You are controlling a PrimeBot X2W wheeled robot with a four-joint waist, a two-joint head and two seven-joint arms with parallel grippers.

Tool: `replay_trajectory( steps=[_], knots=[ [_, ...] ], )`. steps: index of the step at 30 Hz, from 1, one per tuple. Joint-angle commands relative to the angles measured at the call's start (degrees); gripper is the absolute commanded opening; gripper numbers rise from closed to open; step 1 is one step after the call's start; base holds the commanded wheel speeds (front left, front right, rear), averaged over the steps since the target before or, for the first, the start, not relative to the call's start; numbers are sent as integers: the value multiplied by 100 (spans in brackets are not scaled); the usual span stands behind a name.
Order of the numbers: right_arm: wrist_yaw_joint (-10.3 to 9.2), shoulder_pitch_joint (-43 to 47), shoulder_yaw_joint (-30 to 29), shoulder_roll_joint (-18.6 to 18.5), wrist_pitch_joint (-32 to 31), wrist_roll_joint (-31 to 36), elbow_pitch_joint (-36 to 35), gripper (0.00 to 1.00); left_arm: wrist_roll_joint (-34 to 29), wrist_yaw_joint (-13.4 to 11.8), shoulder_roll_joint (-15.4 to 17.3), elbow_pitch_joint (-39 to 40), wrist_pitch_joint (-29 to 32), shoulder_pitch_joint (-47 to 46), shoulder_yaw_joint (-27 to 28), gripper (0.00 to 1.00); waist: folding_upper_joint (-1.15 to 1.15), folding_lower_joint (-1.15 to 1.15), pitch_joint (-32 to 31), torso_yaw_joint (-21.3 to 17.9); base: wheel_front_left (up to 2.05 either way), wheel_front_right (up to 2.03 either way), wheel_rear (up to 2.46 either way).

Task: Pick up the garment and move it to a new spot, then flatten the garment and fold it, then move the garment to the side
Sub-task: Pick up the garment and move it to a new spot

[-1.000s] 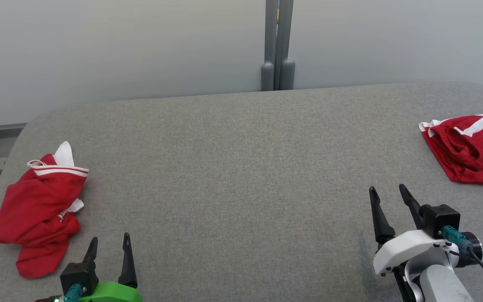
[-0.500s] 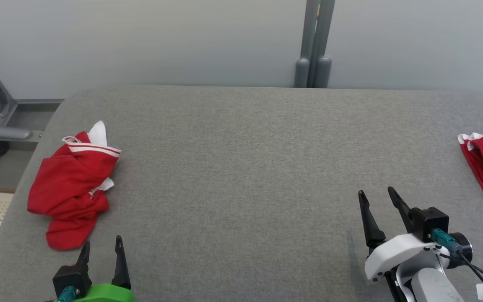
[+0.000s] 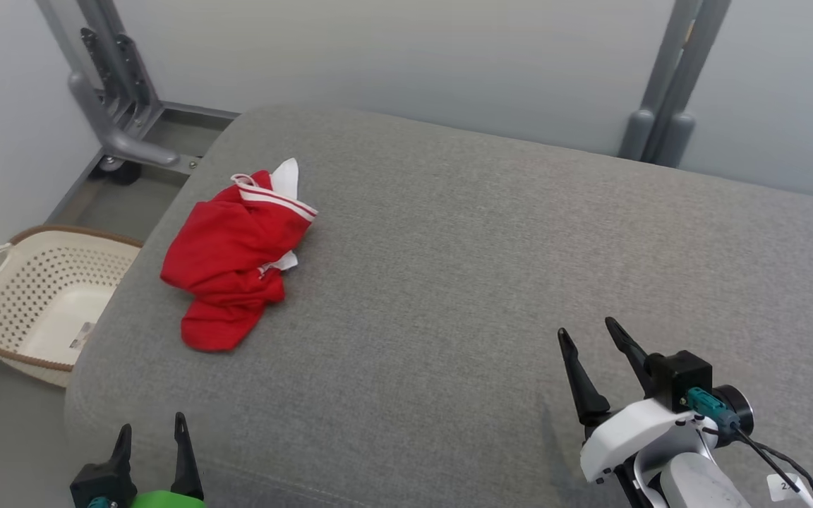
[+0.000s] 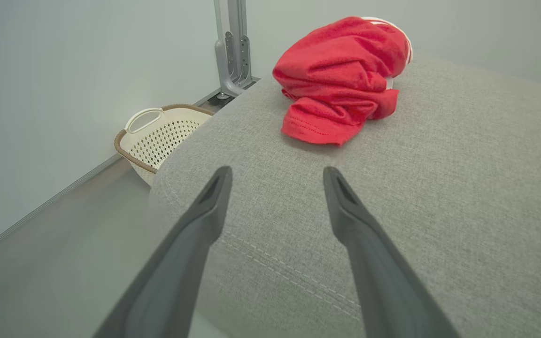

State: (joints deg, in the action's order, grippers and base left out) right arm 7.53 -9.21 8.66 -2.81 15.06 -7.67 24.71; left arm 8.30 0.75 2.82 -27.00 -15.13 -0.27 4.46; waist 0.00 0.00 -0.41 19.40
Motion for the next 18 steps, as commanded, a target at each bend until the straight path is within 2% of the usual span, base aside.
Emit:
replay_trajectory(
  steps=[1,7,14,18],
  knots=[
    [-8,-31,34,-23,15,-64,-28,100,52,-2,17,1,-1,108,1,100,0,0,82,568,0,0,0],
    [-8,-59,284,-23,15,-130,-16,100,65,-34,17,19,-1,176,69,100,0,0,121,861,0,0,0],
    [-8,-75,409,-25,15,-157,42,100,63,-38,17,73,-1,173,105,100,0,0,172,840,0,0,0],
    [-8,-102,354,-24,15,-72,88,100,211,197,16,-7,-1,16,101,100,0,0,268,663,0,0,0]
  ],
)
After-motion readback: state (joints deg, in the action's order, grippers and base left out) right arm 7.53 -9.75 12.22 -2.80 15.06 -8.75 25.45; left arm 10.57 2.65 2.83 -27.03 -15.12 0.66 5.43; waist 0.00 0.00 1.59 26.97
